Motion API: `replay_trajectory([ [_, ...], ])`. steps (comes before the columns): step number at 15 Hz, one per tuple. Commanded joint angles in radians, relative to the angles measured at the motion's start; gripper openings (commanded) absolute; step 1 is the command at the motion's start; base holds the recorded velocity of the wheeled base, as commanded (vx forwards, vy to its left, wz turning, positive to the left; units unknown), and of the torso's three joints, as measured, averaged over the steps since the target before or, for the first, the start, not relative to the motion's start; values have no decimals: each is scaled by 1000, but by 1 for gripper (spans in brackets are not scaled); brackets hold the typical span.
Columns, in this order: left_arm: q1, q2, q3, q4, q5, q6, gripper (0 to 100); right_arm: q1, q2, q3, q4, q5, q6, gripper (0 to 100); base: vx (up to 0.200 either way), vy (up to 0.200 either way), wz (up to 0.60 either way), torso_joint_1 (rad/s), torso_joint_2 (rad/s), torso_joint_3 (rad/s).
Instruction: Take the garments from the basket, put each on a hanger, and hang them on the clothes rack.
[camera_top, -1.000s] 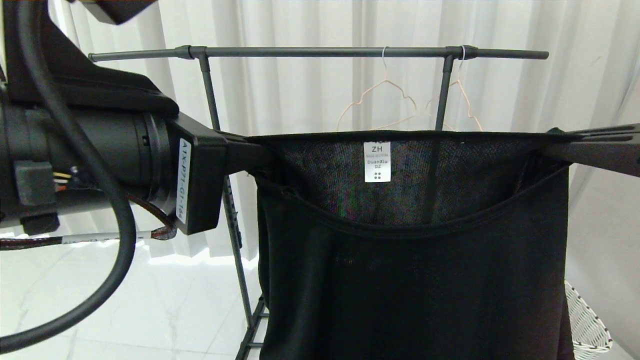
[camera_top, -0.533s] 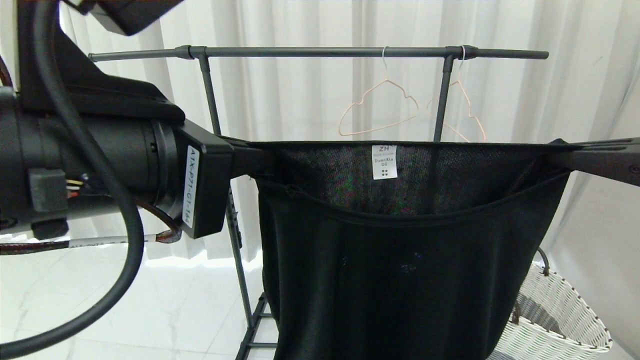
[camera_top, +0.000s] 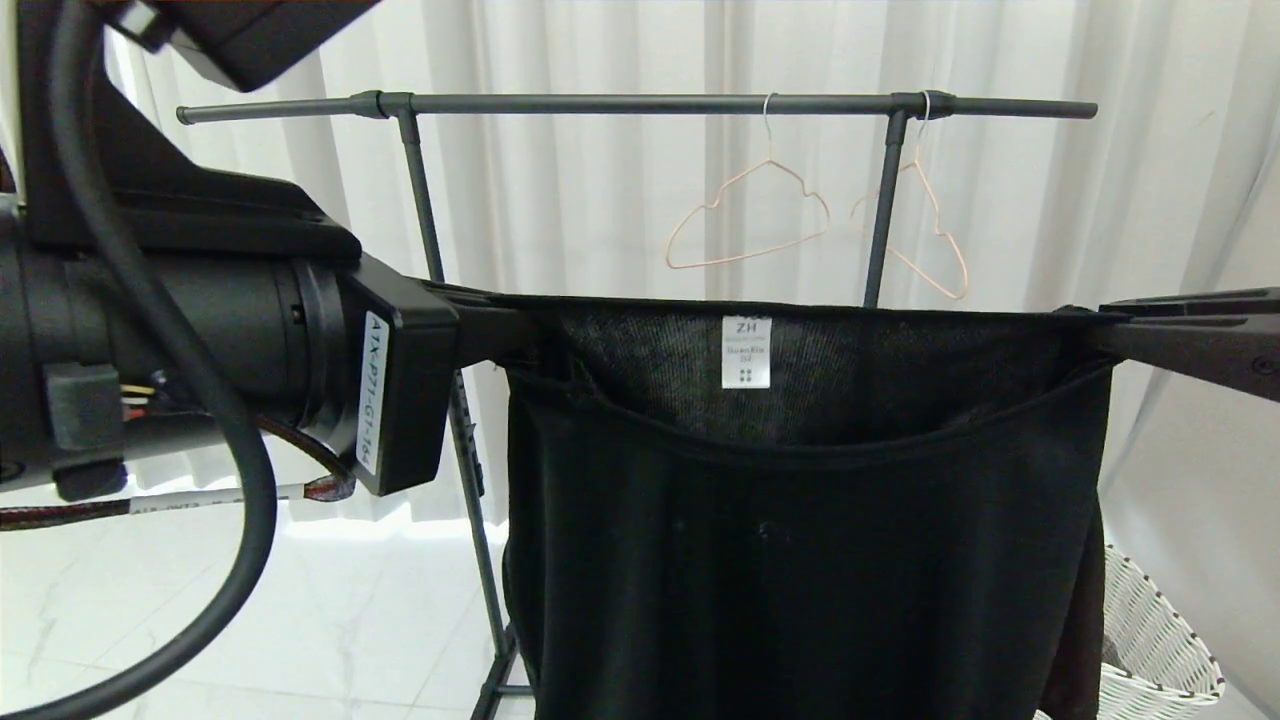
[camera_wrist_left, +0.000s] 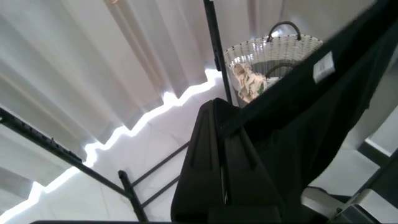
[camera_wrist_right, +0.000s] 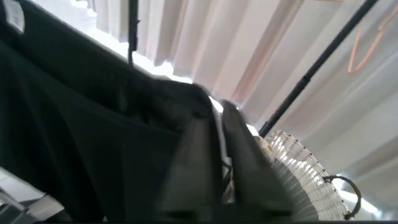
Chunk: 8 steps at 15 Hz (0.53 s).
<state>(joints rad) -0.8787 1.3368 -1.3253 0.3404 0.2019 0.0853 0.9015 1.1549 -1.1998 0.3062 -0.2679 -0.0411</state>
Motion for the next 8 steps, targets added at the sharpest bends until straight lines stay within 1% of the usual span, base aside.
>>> replay_trajectory([
  [1, -2, -2, 0, 0, 4, 1, 0, 13, -3, 9, 1, 1, -2, 100, 0, 0, 0, 0, 0, 0],
  [3, 0, 2, 0, 0, 39, -1, 0, 22, -43, 46, 2, 9, -5, 100, 0, 0, 0, 0, 0, 0],
  [6, 7, 7, 28, 0, 113, -1, 0, 102, -170, 178, 7, 26, -5, 100, 0, 0, 0, 0, 0, 0],
  [7, 7, 10, 44, 0, 129, -1, 0, 111, -202, 203, 11, 42, -5, 100, 0, 0, 0, 0, 0, 0],
  [8, 7, 10, 66, 0, 136, -1, 0, 111, -239, 226, 14, 81, -3, 100, 0, 0, 0, 0, 0, 0],
])
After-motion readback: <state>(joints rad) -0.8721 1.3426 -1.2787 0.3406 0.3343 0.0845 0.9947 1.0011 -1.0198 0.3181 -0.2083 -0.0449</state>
